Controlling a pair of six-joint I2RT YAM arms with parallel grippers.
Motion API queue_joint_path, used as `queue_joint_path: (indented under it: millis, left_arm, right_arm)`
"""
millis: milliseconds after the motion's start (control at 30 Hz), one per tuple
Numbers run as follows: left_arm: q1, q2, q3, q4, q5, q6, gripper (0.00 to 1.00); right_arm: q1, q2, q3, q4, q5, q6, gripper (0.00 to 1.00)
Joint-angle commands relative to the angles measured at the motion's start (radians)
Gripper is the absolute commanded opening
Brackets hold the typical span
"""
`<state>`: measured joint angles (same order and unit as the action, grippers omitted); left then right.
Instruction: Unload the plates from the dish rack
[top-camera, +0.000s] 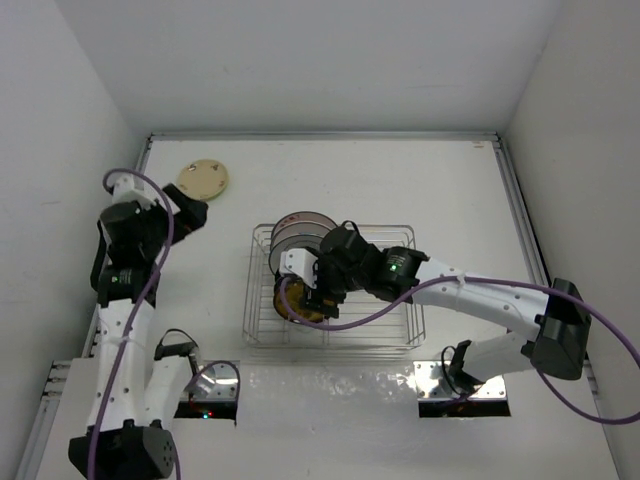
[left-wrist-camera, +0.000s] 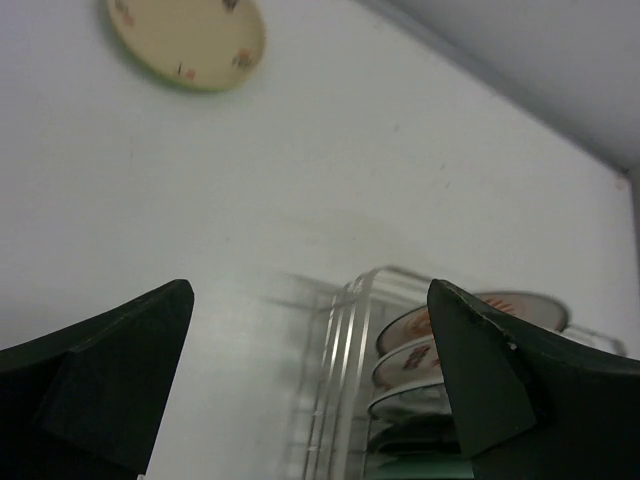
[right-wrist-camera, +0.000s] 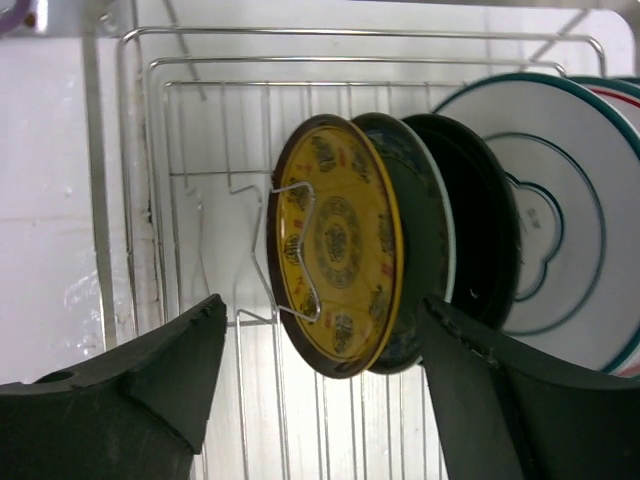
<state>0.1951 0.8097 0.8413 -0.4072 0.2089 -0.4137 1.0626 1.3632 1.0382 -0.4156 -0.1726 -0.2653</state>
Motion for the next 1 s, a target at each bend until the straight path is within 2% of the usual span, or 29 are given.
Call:
queue_joint_path:
  millis: [0,267,600,733,933,967]
  left_arm:
    - [-0.006,-0.039,-0.125,0.048,0.025,0.05,1.0]
    - [-0.017,-0.086,-0.114,0.033,0.053,0.062,1.0]
    - [-0.026,-0.087,-0.116,0.038,0.08,0.065,1.0]
    - [-0.028,-0.089,-0.116,0.039,0.081,0.065,1.0]
    - [-0.028,-0.08,-0.117,0.041,0.087,0.065,1.0]
    - [-0.028,-0.078,-0.117,0.042,0.092,0.065,1.0]
  right_arm:
    - [-0.001,-0.024,-0.012,0.049,-0.082,-0.084,0.76]
    - [-0.042,-0.004,-0.02,0.052,-0.113,-0.121,0.75]
    - [-0.078,0.043,-0.014,0.064,-0.108,-0.127,0.67]
    - [-0.085,0.083,-0.001,0.077,-0.122,-0.132,0.58]
    - [-0.093,0.126,-0.003,0.092,-0.139,-0.141,0.36]
    - [-0.093,0.129,-0.006,0.095,-0.137,-0.141,0.35]
